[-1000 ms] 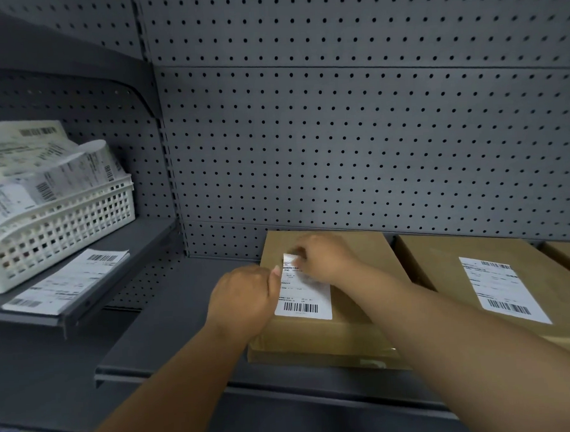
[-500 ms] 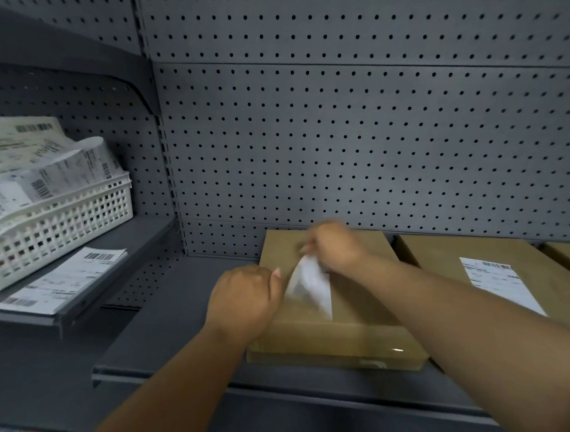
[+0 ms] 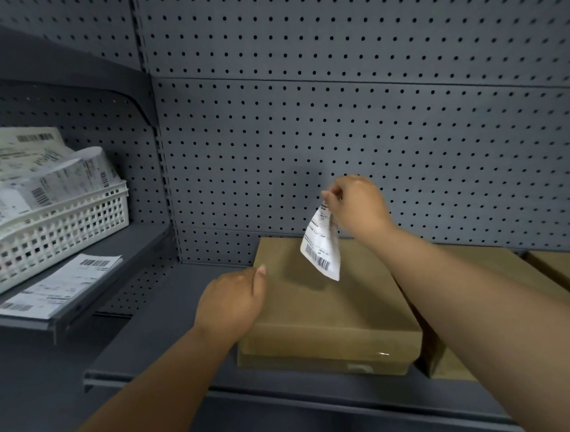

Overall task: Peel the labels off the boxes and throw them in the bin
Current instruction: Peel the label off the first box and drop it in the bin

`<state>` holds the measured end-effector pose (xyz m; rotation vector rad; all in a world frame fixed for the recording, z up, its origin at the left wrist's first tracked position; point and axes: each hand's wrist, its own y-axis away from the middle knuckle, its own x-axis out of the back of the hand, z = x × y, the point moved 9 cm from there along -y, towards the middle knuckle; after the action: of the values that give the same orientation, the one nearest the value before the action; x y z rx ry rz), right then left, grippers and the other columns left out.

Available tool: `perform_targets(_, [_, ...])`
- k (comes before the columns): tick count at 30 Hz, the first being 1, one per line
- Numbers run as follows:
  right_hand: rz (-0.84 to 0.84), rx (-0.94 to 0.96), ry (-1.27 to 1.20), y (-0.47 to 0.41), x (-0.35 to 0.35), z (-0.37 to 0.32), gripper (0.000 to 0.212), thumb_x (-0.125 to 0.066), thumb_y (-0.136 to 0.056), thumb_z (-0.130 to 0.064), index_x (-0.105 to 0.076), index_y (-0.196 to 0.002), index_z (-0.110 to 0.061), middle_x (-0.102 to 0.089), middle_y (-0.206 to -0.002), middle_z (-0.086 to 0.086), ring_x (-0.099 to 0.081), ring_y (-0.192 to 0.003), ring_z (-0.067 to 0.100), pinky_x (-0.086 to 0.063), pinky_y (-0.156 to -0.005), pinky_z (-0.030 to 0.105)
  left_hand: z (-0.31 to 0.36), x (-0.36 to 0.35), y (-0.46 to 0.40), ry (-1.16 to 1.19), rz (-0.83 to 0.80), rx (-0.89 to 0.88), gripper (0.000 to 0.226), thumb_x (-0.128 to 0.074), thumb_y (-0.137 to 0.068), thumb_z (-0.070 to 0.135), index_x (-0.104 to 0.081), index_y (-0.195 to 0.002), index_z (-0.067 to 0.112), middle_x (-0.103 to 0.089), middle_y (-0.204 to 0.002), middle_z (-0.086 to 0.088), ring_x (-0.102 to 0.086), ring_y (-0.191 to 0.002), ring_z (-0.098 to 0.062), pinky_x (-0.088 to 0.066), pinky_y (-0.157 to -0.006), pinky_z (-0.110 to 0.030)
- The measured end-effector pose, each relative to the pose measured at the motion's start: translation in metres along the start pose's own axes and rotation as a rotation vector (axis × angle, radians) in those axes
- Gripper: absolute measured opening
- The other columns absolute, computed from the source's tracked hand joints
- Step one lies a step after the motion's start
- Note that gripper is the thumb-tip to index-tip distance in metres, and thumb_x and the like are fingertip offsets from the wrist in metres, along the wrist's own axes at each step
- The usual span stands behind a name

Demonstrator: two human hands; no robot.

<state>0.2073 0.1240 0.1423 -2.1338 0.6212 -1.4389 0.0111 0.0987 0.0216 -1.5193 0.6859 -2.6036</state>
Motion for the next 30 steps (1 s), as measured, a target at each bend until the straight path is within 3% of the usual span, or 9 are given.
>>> perform_targets(2, [-0.015,-0.056,-0.058,0.003,0.001,0.002,0.026,-0.05,-0.095,-0.027,-0.065,-0.089,-0.007,-0.064,-0.095,0.007,-0.048,-0.079,0.014,-0.036,-0.063,0.023,-0.002,0.009,0.002,0.251,0.071,0.099,0.056,-0.018,-0.097,0.047,-0.059,-0.115,0.014,-0.064,-0.118,-0.009,-0.057,-0.11,-0.023,-0.041,-0.096,-0.03])
perform_targets(4, [-0.045,-0.118,-0.154,0.008,-0.001,0.006,0.027,-0.047,-0.096,-0.027,-0.065,-0.089,-0.007,-0.064,-0.089,0.003,-0.05,-0.069,0.013,-0.032,-0.052,0.022,0.009,0.02,0.004,0.446,0.153,0.1,0.072,-0.014,-0.086,0.063,-0.041,-0.138,0.02,-0.048,-0.141,0.0,-0.042,-0.13,-0.016,-0.029,-0.103,-0.027])
perform_targets(6, [-0.091,-0.16,-0.254,0.014,-0.006,0.005,0.029,-0.045,-0.097,-0.027,-0.065,-0.09,-0.008,-0.059,-0.071,-0.003,-0.044,-0.054,0.009,-0.028,-0.046,0.021,0.025,0.03,0.002,0.547,0.219,0.055,0.086,-0.012,-0.076,0.072,-0.024,-0.146,0.024,-0.034,-0.151,0.003,-0.031,-0.138,-0.014,-0.025,-0.108,-0.03])
perform_targets(8, [-0.117,-0.207,-0.371,0.021,-0.011,0.003,0.032,-0.043,-0.097,-0.028,-0.065,-0.087,-0.007,-0.043,-0.053,-0.007,-0.033,-0.044,0.008,-0.024,-0.044,0.023,0.043,0.037,0.0,0.554,0.265,-0.016,0.082,-0.017,-0.08,0.072,-0.016,-0.148,0.026,-0.025,-0.155,0.004,-0.024,-0.141,-0.012,-0.021,-0.107,-0.027])
perform_targets(11, [-0.163,-0.284,-0.559,0.031,-0.018,0.0,0.04,-0.042,-0.097,-0.032,-0.065,-0.085,-0.002,-0.043,-0.058,-0.001,-0.037,-0.054,0.014,-0.028,-0.053,0.026,0.064,0.042,-0.004,0.509,0.294,-0.106,0.071,-0.032,-0.088,0.059,-0.013,-0.148,0.026,-0.02,-0.157,0.005,-0.017,-0.143,-0.009,-0.017,-0.107,-0.024])
perform_targets(15, [-0.228,-0.383,-0.822,0.043,-0.029,-0.004,0.041,-0.036,-0.099,-0.033,-0.063,-0.069,-0.026,-0.06,-0.073,-0.009,-0.053,-0.073,0.007,-0.039,-0.073,0.026,0.07,0.042,-0.013,0.467,0.278,-0.125,0.067,-0.041,-0.088,0.05,-0.02,-0.147,0.025,-0.02,-0.157,0.002,-0.016,-0.144,-0.01,-0.018,-0.113,-0.029])
perform_targets(18, [-0.242,-0.399,-0.944,0.047,-0.034,-0.008,0.041,-0.035,-0.1,-0.033,-0.066,-0.075,-0.021,-0.065,-0.08,-0.008,-0.059,-0.08,0.008,-0.043,-0.078,0.023,0.068,0.038,-0.021,0.439,0.241,-0.11,0.068,-0.041,-0.087,0.052,-0.024,-0.146,0.024,-0.026,-0.155,0.002,-0.022,-0.142,-0.012,-0.025,-0.113,-0.033])
perform_targets(23, [-0.312,-0.434,-0.986,0.052,-0.046,-0.021,0.043,-0.034,-0.098,-0.043,-0.067,-0.083,-0.021,-0.071,-0.094,0.002,-0.066,-0.097,0.019,-0.046,-0.093,0.032,0.071,0.03,-0.031,0.371,0.201,-0.097,0.063,-0.052,-0.088,0.046,-0.031,-0.142,0.023,-0.042,-0.143,0.003,-0.042,-0.128,-0.012,-0.032,-0.091,-0.022])
perform_targets(30, [-0.411,-0.441,-0.964,0.056,-0.056,-0.019,0.056,-0.026,-0.099,-0.047,-0.071,-0.103,-0.015,-0.069,-0.109,0.003,-0.058,-0.103,0.016,-0.039,-0.099,0.03,0.062,0.029,-0.037,0.173,0.152,-0.119,0.06,-0.059,-0.085,0.043,-0.04,-0.137,0.018,-0.049,-0.132,-0.005,-0.053,-0.114,-0.023,-0.046,-0.086,-0.035])
